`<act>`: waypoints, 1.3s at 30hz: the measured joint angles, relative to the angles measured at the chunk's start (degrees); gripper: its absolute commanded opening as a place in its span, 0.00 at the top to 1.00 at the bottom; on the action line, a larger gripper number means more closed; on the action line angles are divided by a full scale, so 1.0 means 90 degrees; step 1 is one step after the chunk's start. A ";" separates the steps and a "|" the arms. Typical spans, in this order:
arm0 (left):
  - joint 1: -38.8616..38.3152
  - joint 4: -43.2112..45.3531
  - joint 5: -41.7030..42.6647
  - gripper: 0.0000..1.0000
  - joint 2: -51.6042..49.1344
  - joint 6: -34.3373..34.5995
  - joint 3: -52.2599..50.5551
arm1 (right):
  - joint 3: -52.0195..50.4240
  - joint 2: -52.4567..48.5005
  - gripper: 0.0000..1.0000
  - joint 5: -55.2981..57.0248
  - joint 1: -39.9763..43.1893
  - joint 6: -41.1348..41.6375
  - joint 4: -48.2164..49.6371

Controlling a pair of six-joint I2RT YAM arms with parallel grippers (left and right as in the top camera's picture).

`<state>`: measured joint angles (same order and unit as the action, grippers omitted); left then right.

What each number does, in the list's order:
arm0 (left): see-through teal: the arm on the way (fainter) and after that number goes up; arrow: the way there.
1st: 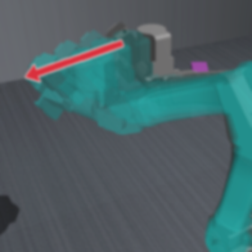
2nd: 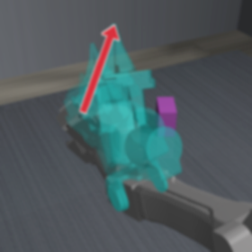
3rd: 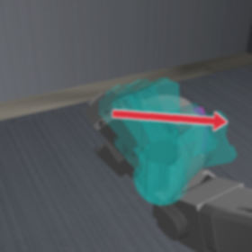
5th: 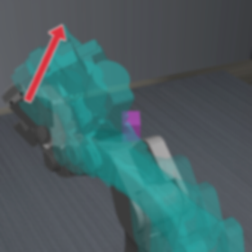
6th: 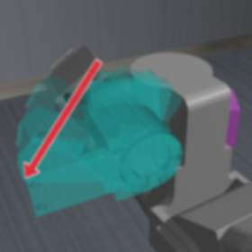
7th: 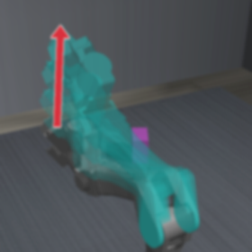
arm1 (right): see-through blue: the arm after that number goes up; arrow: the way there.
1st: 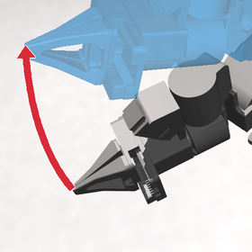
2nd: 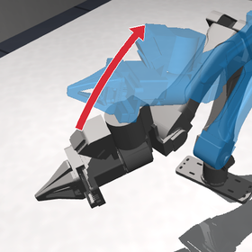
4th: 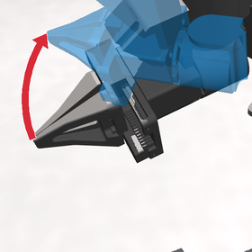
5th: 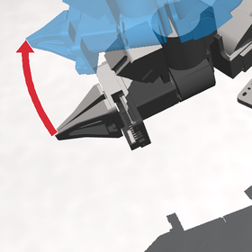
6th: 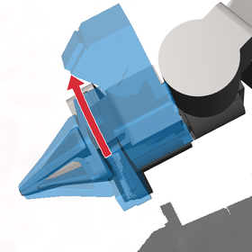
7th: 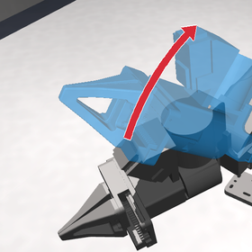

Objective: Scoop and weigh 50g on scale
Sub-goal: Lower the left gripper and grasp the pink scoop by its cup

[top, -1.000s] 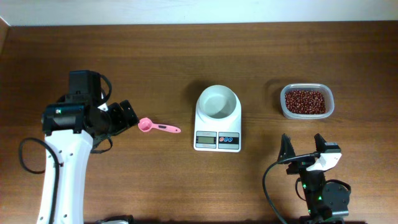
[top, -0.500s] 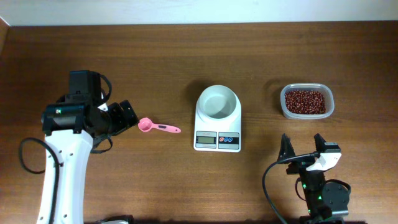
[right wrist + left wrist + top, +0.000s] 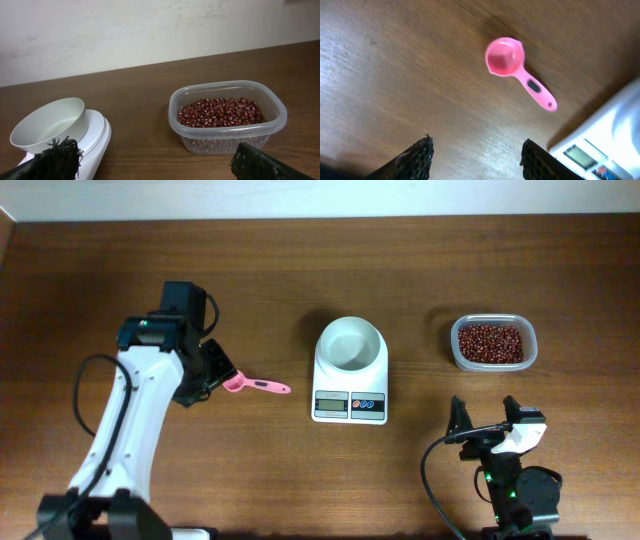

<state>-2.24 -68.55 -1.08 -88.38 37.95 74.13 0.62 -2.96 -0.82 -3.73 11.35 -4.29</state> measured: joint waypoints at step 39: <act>0.0000 0.2742 0.0197 1.00 -0.2416 0.1387 -0.0651 | 0.0000 -0.0029 0.01 0.0000 0.0000 0.0000 0.0000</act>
<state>-2.24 -43.88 0.69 -110.13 50.43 68.27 0.62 -3.22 -0.82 -3.73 11.35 -4.29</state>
